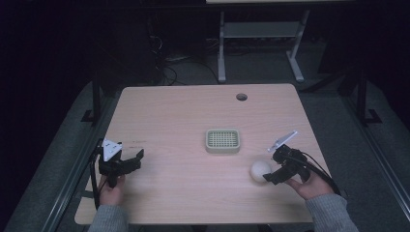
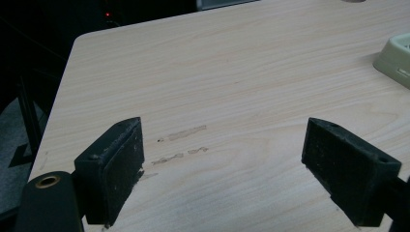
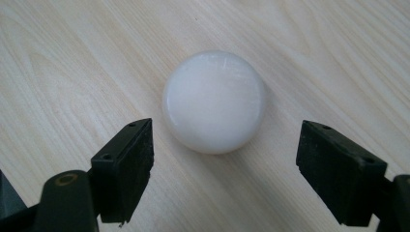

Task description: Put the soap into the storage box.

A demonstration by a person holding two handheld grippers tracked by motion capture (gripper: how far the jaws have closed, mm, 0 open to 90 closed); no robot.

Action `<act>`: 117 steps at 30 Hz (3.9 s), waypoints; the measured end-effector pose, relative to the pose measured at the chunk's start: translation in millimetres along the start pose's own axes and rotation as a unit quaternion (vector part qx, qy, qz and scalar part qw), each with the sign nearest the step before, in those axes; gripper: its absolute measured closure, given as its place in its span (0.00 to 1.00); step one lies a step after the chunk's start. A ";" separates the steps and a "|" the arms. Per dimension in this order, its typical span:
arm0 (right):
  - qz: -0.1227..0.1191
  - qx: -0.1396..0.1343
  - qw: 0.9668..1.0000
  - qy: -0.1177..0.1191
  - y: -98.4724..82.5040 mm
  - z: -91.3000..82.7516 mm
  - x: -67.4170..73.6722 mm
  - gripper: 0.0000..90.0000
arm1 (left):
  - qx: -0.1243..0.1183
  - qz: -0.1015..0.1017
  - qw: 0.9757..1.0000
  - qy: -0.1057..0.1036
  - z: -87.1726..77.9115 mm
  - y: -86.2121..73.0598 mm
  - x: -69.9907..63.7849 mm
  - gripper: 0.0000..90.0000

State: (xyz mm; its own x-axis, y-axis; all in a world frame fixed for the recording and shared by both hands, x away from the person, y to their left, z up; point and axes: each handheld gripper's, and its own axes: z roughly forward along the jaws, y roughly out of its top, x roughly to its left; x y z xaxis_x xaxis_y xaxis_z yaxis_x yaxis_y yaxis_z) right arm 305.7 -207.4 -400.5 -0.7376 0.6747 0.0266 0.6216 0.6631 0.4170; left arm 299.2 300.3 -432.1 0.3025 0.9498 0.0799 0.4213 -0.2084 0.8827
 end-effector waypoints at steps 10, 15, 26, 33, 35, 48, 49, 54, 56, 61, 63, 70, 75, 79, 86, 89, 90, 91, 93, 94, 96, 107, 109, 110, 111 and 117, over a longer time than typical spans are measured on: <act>-0.012 0.006 1.000 0.002 9.0 1.1 0.8 0.22 | -0.002 0.001 1.000 -0.002 0.3 0.0 -0.4 0.16; -0.016 0.011 1.000 0.004 14.1 2.9 1.1 0.21 | -0.002 -0.004 1.000 -0.002 -0.3 0.1 -0.2 0.16; -0.023 0.030 0.999 0.010 25.5 11.7 1.2 0.20 | -0.003 -0.005 1.000 -0.003 0.0 0.0 0.1 0.16; -0.025 0.045 0.999 0.012 29.2 19.6 0.7 0.19 | -0.002 -0.005 1.000 -0.004 0.1 0.1 0.1 0.16; -0.030 0.050 0.998 0.011 30.2 22.2 0.6 0.19 | 0.000 -0.004 1.000 -0.004 0.4 0.1 0.2 0.16; -0.028 0.075 0.997 0.022 34.6 37.9 -0.2 0.18 | 0.002 -0.004 1.000 -0.004 0.6 -0.1 0.0 0.16; -0.027 0.078 0.996 0.019 35.0 39.2 -0.1 0.18 | 0.001 -0.004 1.000 -0.004 0.4 0.0 0.1 0.16; -0.031 0.090 0.995 0.021 37.0 44.8 1.2 0.18 | 0.000 -0.004 1.000 -0.003 0.5 -0.1 0.2 0.16; -0.034 0.094 0.995 0.017 37.5 46.6 2.1 0.18 | 0.001 -0.004 1.000 -0.004 0.3 0.0 0.3 0.16; -0.036 0.098 0.994 0.018 37.3 49.3 2.4 0.18 | 0.002 -0.004 1.000 -0.003 0.1 0.0 0.4 0.16; -0.033 0.101 0.994 0.016 36.8 50.6 2.7 0.18 | 0.001 -0.004 1.000 -0.004 0.4 -0.1 0.3 0.16; -0.031 0.106 0.994 0.016 34.3 56.1 0.1 0.19 | 0.000 -0.004 1.000 -0.004 0.8 -0.3 0.2 0.17; -0.039 0.121 0.992 0.005 34.8 61.5 1.7 0.19 | 0.001 -0.001 1.000 -0.003 0.2 -0.2 0.7 0.16; -0.042 0.122 0.992 0.008 36.0 62.8 2.0 0.22 | 0.001 -0.001 1.000 -0.003 0.1 -0.1 0.9 0.16; -0.040 0.122 0.992 0.011 36.0 61.8 2.7 0.24 | 0.001 0.000 1.000 -0.003 0.1 -0.1 0.8 0.16; -0.042 0.122 0.992 0.011 36.1 61.7 2.8 0.24 | 0.001 -0.001 1.000 -0.003 0.0 -0.2 1.0 0.16; -0.042 0.123 0.991 0.011 36.1 61.6 2.8 0.24 | 0.000 -0.001 1.000 -0.003 0.0 -0.2 1.1 0.16; -0.042 0.123 0.991 0.011 36.0 61.6 3.0 0.24 | 0.000 -0.002 1.000 -0.002 -0.1 -0.2 1.1 0.16; -0.043 0.126 0.991 0.011 35.6 61.3 3.0 0.25 | -0.001 -0.005 1.000 -0.002 0.1 -0.3 0.8 0.16; -0.044 0.126 0.991 0.013 35.3 61.1 2.7 0.25 | -0.001 -0.004 1.000 -0.002 0.2 -0.2 0.8 0.16; -0.044 0.126 0.991 0.016 34.8 60.2 1.9 0.25 | -0.001 -0.003 1.000 -0.003 0.2 -0.2 0.6 0.16; -0.036 0.102 0.994 0.020 35.8 44.9 -2.6 0.25 | 0.001 -0.005 1.000 -0.003 1.1 -0.7 0.2 0.16; -0.037 0.100 0.994 0.022 36.0 43.0 -3.7 0.25 | 0.001 -0.007 1.000 -0.002 1.5 -0.9 0.2 0.16; -0.036 0.099 0.994 0.022 36.0 42.5 -4.0 0.25 | 0.002 -0.008 1.000 -0.001 1.6 -0.8 0.3 0.16; -0.037 0.098 0.994 0.021 35.9 42.1 -4.5 0.25 | 0.003 -0.007 1.000 -0.001 1.6 -0.8 0.4 0.16; -0.034 0.099 0.994 0.023 35.6 39.1 -7.2 0.25 | 0.002 -0.007 1.000 -0.001 2.1 -0.7 0.6 0.16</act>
State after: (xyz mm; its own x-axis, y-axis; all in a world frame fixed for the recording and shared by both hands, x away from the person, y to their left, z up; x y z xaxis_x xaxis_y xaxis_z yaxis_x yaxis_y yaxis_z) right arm 343.4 -175.9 -421.3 -0.7880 0.6137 0.0487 0.6065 0.7603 0.2327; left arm 300.8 300.6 -433.6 0.2975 0.9524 0.0669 0.4296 -0.1962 0.8814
